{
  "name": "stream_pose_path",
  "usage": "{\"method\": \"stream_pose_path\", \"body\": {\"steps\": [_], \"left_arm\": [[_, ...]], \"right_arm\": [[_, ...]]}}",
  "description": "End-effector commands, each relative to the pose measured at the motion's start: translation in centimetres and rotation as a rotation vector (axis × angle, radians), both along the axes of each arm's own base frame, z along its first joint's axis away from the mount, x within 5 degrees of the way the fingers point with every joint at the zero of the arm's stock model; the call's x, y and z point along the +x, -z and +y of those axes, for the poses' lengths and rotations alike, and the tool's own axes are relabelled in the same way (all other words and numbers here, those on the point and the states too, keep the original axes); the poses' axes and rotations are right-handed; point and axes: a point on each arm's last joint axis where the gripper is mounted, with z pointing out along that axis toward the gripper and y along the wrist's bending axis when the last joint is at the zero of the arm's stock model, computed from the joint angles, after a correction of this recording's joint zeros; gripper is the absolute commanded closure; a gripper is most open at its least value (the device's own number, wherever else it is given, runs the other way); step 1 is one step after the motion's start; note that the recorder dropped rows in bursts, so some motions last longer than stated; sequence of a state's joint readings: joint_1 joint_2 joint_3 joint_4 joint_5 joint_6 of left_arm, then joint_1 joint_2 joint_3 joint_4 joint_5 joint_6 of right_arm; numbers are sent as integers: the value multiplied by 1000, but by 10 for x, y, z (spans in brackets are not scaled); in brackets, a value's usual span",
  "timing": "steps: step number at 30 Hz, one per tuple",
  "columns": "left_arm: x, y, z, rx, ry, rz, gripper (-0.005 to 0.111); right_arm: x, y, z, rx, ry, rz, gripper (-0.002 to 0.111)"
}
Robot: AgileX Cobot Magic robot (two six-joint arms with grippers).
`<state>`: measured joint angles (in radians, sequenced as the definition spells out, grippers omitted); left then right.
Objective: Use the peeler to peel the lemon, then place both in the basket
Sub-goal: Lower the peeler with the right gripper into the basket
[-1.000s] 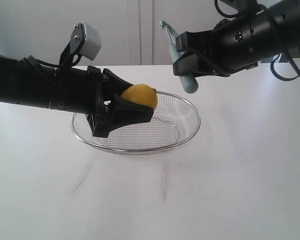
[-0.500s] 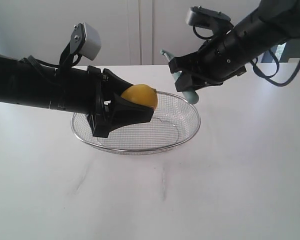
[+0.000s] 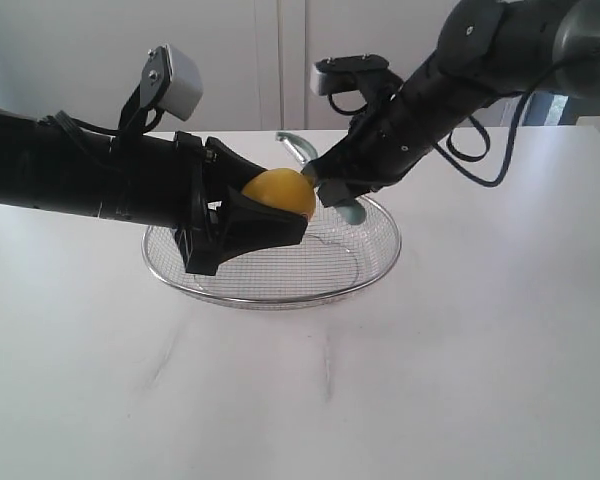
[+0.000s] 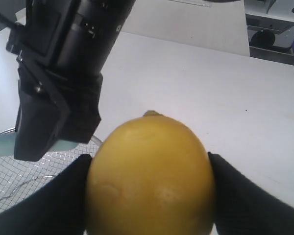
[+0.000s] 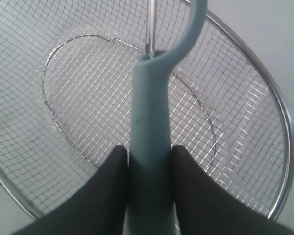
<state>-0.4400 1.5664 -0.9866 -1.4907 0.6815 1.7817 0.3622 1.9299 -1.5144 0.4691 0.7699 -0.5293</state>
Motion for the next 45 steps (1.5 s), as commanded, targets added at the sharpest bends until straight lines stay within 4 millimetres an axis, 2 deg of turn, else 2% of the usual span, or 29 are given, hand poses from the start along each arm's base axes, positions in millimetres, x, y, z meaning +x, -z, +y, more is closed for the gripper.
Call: {"method": "stream_pose_path", "body": {"steps": [1,7,24,36,45], "left_arm": [[-2,-6,-1,-29,7,4,107],[-2,-6,-1,-29,7,4,107],[-2,-6,-1,-29,7,4,107],[-2,-6,-1,-29,7,4,107],[-2,-6,-1,-29,7,4,107]], "right_arm": [[6,6,8,-30,-46,-70,108],[6,24,18,-103,-215,-115,108],[12,67,21,-145,-258,-44,108],[17,67,21,-144,-229,-95,108],[19,82,22,-152,-229,-62,108]]}}
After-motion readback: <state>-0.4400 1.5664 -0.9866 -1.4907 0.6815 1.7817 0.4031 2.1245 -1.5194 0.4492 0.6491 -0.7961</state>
